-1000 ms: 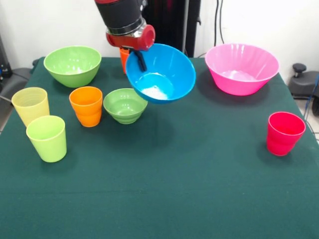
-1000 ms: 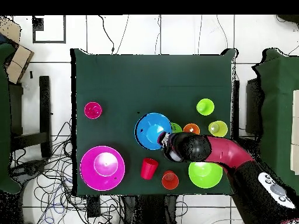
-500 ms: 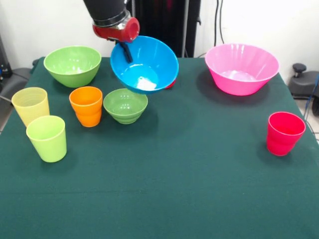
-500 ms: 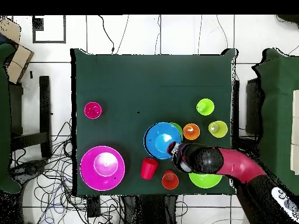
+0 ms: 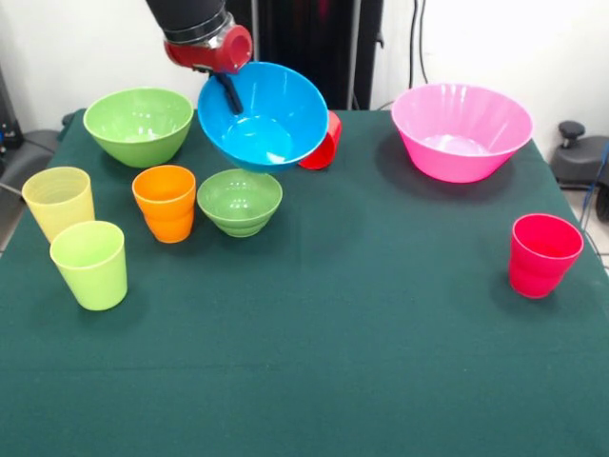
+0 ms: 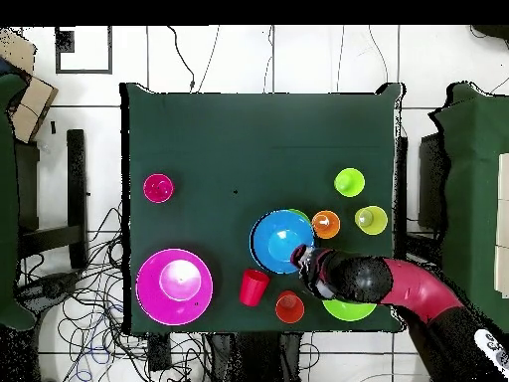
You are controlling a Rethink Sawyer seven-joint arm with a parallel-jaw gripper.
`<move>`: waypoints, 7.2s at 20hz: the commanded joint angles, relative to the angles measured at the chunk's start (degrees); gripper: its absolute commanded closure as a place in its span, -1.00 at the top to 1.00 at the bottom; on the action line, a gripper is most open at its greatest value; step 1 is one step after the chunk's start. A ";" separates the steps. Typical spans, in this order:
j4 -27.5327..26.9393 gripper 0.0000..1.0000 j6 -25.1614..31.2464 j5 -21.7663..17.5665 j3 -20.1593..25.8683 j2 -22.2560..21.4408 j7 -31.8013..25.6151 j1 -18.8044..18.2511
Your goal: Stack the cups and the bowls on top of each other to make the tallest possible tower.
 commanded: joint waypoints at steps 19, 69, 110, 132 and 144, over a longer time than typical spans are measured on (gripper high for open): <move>-4.19 -1.00 -7.18 -11.28 -1.32 0.33 -3.60 3.83; -7.58 -1.00 -14.29 -12.16 -1.59 7.56 -0.05 2.97; -5.37 -1.00 -15.09 -10.48 1.61 7.98 -0.91 -1.85; -4.84 -1.00 -18.35 -10.46 -0.05 7.98 1.90 1.03; -4.73 -1.00 -17.42 -9.69 0.11 8.11 1.53 0.72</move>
